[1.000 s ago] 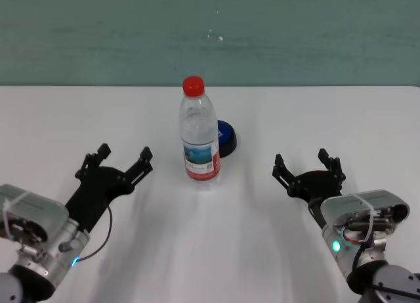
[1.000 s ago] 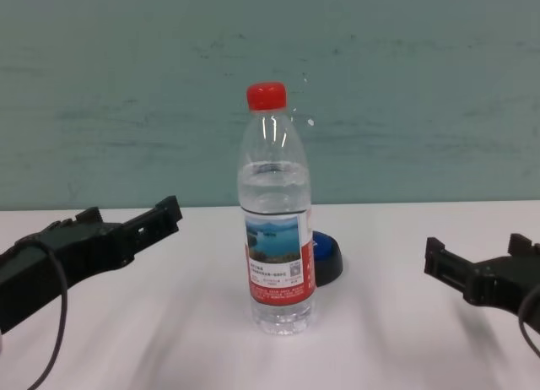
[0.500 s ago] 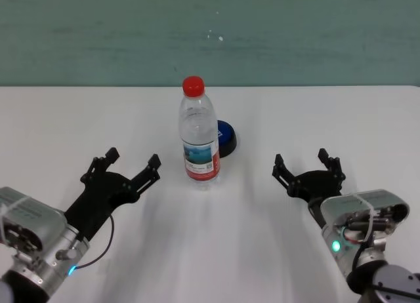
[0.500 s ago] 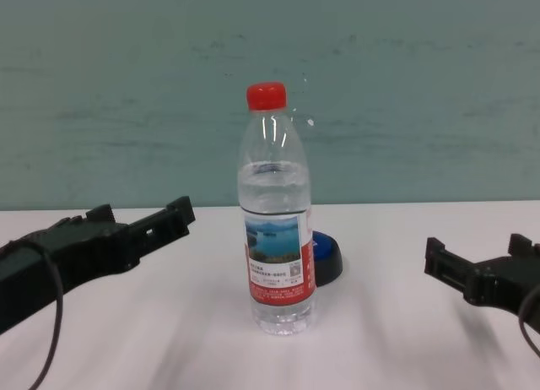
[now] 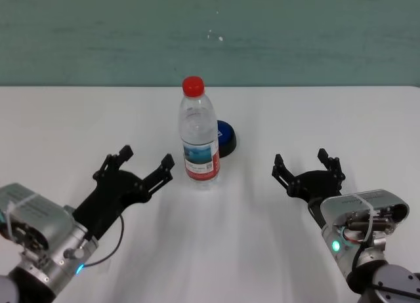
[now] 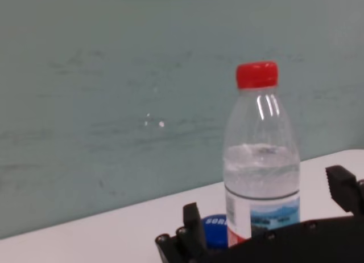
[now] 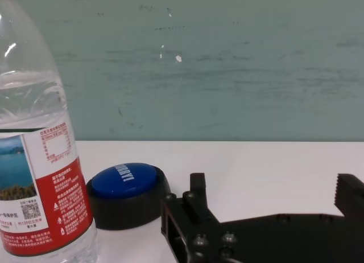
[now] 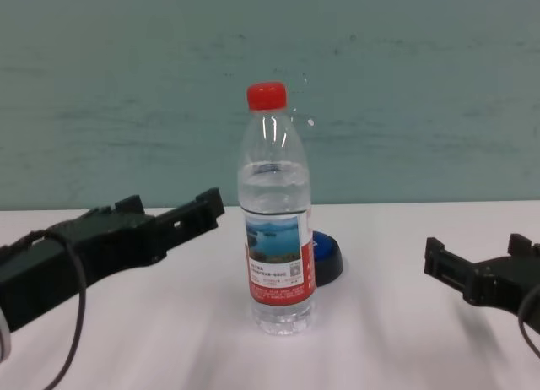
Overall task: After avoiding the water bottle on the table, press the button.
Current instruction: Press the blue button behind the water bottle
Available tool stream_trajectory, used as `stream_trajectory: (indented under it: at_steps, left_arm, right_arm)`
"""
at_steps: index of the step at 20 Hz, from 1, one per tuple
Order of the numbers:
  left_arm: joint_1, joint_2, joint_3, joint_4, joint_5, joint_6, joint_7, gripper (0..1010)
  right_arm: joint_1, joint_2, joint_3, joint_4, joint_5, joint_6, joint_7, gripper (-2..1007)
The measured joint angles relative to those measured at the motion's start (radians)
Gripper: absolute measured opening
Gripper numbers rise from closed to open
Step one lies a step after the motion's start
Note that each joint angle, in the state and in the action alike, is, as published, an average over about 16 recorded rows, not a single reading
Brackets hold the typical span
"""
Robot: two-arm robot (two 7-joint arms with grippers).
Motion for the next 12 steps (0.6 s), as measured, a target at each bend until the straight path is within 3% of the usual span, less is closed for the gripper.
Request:
stream_trajectory:
  at_steps: [12]
  left_arm:
    - [-0.015, 0.009, 0.025, 0.005, -0.004, -0.001, 0.005, 1010]
  right_arm:
    - [0.0, 0.0, 0.0, 0.0, 0.0, 0.0, 0.0, 1004]
